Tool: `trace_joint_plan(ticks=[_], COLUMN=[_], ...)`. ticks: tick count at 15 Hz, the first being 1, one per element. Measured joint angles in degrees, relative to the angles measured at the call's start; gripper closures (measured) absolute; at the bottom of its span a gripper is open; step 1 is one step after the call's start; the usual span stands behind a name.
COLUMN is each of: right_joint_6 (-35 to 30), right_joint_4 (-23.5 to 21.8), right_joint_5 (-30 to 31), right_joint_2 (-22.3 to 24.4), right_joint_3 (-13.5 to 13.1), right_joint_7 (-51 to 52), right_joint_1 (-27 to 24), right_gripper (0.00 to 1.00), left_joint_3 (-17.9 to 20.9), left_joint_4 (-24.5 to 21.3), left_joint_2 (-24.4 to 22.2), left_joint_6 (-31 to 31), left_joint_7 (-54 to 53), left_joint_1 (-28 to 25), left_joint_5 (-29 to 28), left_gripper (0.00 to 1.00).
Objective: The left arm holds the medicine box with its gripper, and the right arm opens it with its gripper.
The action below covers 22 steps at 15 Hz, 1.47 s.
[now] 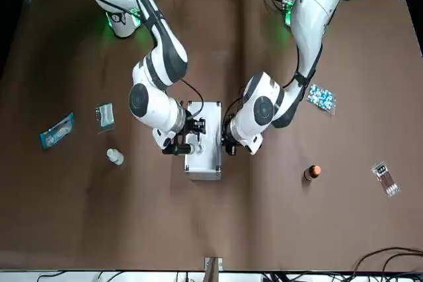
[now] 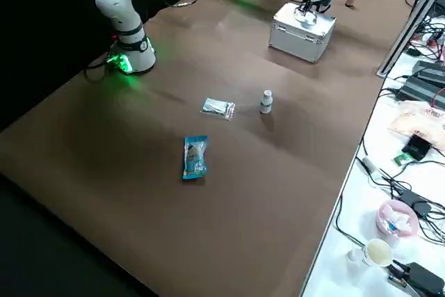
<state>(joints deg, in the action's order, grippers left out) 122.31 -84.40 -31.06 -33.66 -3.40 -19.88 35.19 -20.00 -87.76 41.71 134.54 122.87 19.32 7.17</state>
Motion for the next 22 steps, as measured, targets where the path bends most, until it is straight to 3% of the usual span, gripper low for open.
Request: trace_joint_plan(ticks=[10, 14, 22], right_joint_6=[-0.67, -0.85, -1.27], right_joint_4=[0.30, 0.34, 0.41], right_joint_5=[-1.71, -1.66, -1.72], right_joint_2=[0.00, 0.00, 0.00], right_joint_3=[-0.01, -0.10, -0.33], right_joint_7=[-0.28, -0.85, -1.28], right_joint_1=[-0.02, -0.02, -0.04], right_gripper=[0.73, 0.86, 0.87], left_joint_3=[0.00, 0.02, 0.03], left_joint_4=[0.00, -0.01, -0.07], left_joint_2=[0.00, 0.00, -0.01], left_joint_6=[0.01, 0.01, 0.12], left_joint_7=[0.02, 0.04, 0.04], left_joint_1=[0.00, 0.01, 0.02], left_joint_5=[0.00, -0.01, -0.03], left_gripper=[0.70, 0.70, 0.70])
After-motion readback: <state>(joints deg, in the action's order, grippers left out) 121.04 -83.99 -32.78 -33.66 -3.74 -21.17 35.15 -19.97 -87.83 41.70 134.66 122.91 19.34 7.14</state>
